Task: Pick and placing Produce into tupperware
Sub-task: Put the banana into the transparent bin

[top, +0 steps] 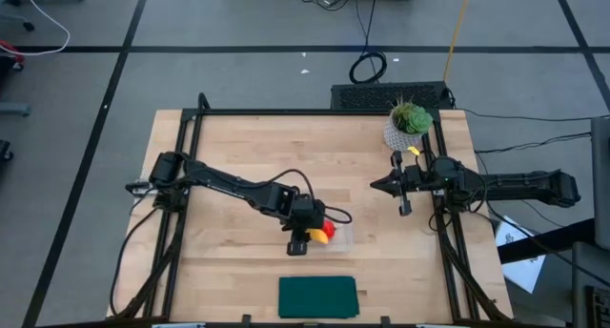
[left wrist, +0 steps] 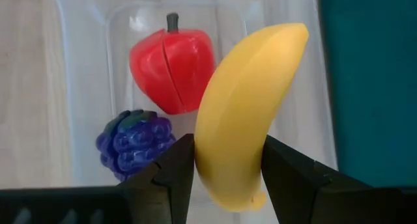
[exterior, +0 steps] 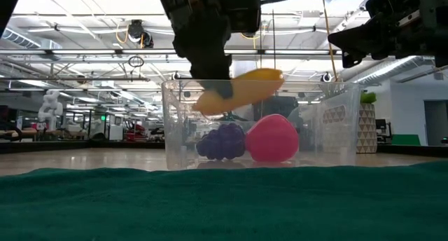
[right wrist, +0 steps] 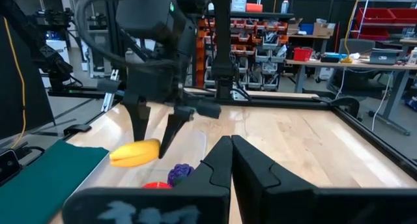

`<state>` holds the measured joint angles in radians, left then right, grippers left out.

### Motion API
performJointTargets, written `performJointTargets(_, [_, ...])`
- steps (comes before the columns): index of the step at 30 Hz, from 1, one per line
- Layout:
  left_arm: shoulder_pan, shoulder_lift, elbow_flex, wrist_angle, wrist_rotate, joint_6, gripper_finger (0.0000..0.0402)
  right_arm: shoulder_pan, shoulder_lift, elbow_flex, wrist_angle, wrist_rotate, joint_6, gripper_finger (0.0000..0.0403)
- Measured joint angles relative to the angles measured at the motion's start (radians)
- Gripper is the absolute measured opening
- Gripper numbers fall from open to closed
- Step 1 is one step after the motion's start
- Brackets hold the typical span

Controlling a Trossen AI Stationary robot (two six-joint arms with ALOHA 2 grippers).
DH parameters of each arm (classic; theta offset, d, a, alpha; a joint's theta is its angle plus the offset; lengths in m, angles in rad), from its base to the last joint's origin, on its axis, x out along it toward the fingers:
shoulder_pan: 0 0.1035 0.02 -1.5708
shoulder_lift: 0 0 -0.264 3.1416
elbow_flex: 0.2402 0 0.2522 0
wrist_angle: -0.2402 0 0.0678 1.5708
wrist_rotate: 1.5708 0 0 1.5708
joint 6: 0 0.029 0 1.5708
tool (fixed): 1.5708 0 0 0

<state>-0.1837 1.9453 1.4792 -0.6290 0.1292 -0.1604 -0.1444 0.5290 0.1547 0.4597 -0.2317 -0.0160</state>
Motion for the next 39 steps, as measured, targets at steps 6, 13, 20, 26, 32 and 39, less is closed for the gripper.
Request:
performJointTargets(6, [0.000, 0.045, 0.001, 0.003, 0.003, 0.008, 0.0163, 0.000, 0.003, 0.000, 0.002, 0.000, -0.002, 0.0000])
performJointTargets(13, [0.000, 0.073, 0.001, 0.007, 0.006, 0.021, 0.0163, 0.000, 0.007, 0.000, 0.005, 0.000, -0.003, 0.0000])
performJointTargets(20, [0.001, 0.088, 0.001, -0.002, 0.040, 0.049, 0.0163, 0.000, 0.009, 0.000, 0.008, 0.000, -0.004, 0.0000])
performJointTargets(26, [0.001, 0.087, 0.001, 0.003, 0.046, 0.066, 0.0163, 0.000, 0.009, 0.000, 0.007, 0.000, -0.006, 0.0000])
performJointTargets(32, [0.001, 0.096, 0.001, 0.005, 0.050, 0.098, 0.0163, 0.000, 0.009, 0.000, 0.008, 0.000, -0.007, 0.0000])
performJointTargets(39, [0.008, 0.121, 0.001, 0.002, 0.056, 0.107, 0.0163, 0.000, 0.009, 0.000, 0.008, 0.000, -0.007, 0.0000])
